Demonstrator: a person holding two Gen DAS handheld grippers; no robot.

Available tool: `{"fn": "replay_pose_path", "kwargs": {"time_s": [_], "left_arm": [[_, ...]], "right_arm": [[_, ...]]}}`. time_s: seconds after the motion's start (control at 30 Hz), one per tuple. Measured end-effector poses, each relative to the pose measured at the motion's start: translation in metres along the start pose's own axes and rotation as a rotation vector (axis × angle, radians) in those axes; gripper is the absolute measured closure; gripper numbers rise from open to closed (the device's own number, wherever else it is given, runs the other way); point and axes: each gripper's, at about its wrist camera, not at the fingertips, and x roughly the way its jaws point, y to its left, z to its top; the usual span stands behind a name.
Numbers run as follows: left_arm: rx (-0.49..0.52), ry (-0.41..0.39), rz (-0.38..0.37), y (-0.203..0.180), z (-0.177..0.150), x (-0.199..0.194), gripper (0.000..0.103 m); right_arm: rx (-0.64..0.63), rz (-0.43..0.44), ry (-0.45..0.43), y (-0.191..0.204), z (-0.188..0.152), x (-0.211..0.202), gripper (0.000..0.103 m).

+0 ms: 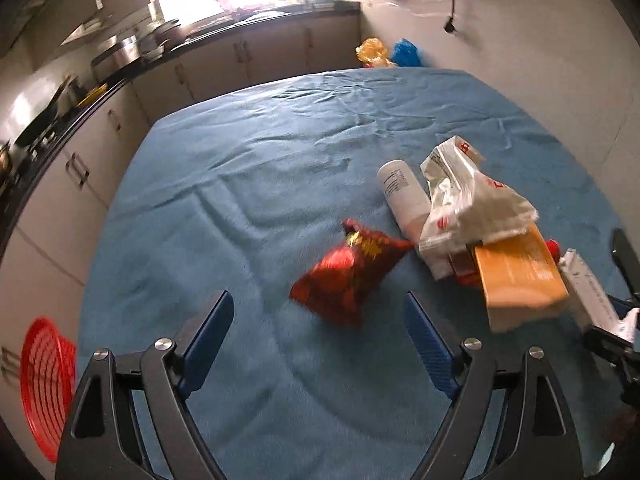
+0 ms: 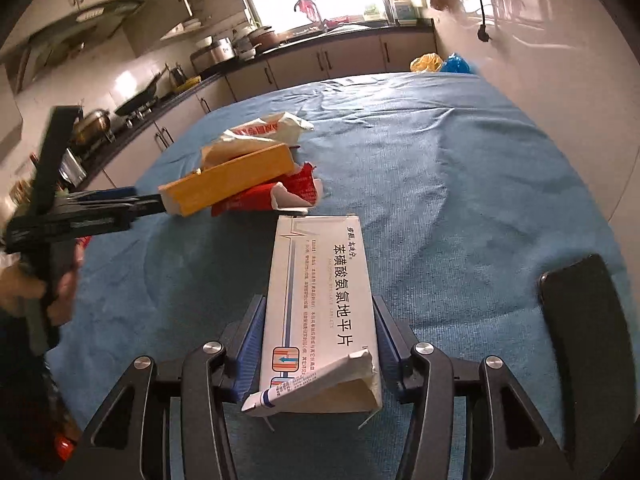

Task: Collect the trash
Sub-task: 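Grasp the white medicine box with the right tool while the left tool grasps the red snack bag, then carry the medicine box and snack bag with both tools over the red basket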

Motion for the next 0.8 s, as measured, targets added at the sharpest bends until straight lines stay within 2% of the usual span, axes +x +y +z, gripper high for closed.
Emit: {"fn": "replay_pose_path", "kwargs": {"time_s": [0.2,0.27,0.3,0.37,0.5,0.7,0.8], "left_arm": [[0.049,0.047,-0.003,-0.007,0.012,0.032,0.02],[0.039,0.049,-0.005,-0.007,0.012,0.037,0.033],[0.022,0.048,-0.019,-0.006,0.012,0.039,0.048],[-0.016,0.046,-0.045,-0.004,0.01,0.038,0.062],[-0.05,0.035,-0.006,-0.002,-0.002,0.03,0.063],[-0.158,-0.017,-0.054,0.011,-0.042,-0.006,0.063],[-0.198,-0.065,-0.031,0.012,-0.066,-0.027,0.063]], "right_arm": [[-0.018,0.017,-0.04,0.007,-0.002,-0.006,0.048],[-0.013,0.023,-0.046,0.006,-0.002,-0.007,0.048],[-0.008,0.028,-0.05,0.004,-0.001,-0.007,0.048],[0.005,0.035,-0.058,0.002,-0.001,-0.009,0.048],[0.012,0.033,-0.061,0.001,-0.002,-0.01,0.048],[-0.012,0.013,-0.081,0.005,-0.003,-0.012,0.048],[-0.034,-0.014,-0.107,0.012,-0.003,-0.015,0.048]]}}
